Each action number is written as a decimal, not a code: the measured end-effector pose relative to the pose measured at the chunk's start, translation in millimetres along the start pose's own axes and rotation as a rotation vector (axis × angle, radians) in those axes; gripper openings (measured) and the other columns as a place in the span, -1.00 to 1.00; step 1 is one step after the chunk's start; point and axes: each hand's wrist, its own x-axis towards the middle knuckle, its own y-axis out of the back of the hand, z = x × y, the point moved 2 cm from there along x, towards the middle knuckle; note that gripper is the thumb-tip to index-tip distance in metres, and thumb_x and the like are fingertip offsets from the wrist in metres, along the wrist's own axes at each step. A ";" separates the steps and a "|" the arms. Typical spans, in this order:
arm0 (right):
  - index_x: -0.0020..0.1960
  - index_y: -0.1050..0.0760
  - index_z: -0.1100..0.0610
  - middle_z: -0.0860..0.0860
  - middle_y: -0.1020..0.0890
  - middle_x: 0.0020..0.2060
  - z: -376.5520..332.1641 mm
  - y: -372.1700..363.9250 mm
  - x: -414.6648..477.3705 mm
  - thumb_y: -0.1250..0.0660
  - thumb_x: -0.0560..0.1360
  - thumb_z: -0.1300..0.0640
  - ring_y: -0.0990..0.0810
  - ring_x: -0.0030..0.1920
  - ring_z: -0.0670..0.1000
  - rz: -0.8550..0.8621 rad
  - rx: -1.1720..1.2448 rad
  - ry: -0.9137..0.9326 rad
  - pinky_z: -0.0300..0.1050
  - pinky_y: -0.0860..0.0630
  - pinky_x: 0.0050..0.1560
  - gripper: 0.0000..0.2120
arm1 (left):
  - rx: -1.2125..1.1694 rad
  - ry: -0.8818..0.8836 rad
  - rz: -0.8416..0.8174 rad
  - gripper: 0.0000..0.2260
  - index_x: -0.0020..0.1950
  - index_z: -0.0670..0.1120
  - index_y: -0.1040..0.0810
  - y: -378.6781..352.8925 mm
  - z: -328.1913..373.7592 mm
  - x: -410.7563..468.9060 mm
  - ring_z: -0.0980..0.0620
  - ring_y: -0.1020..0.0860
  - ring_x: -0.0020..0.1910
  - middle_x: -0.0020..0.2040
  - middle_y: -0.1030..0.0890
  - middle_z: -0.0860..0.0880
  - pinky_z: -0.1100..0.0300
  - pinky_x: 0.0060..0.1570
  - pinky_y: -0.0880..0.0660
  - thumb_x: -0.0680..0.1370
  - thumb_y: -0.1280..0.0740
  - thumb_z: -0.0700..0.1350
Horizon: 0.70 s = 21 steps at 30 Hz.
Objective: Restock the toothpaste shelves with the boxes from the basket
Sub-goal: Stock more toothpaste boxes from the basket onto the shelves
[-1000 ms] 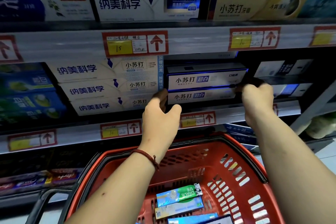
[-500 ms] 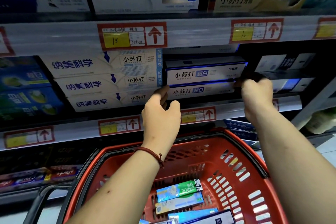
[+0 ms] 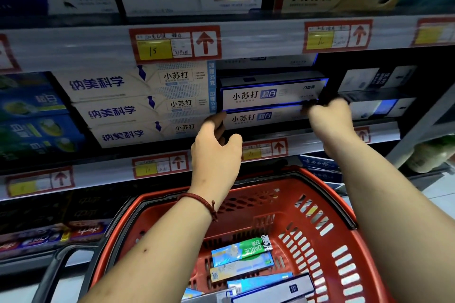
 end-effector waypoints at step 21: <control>0.58 -0.21 0.11 0.06 -0.34 0.49 29.7 -2.3 -140.1 -0.46 0.50 -0.09 -0.34 0.49 0.03 -0.628 -0.786 0.472 -0.16 -0.23 0.48 -0.22 | 0.763 -0.344 -0.379 -0.41 0.52 -0.03 -0.36 67.2 -48.6 -71.5 -0.03 -0.40 0.45 0.45 -0.46 -0.04 0.12 0.47 -0.29 0.53 -0.43 0.03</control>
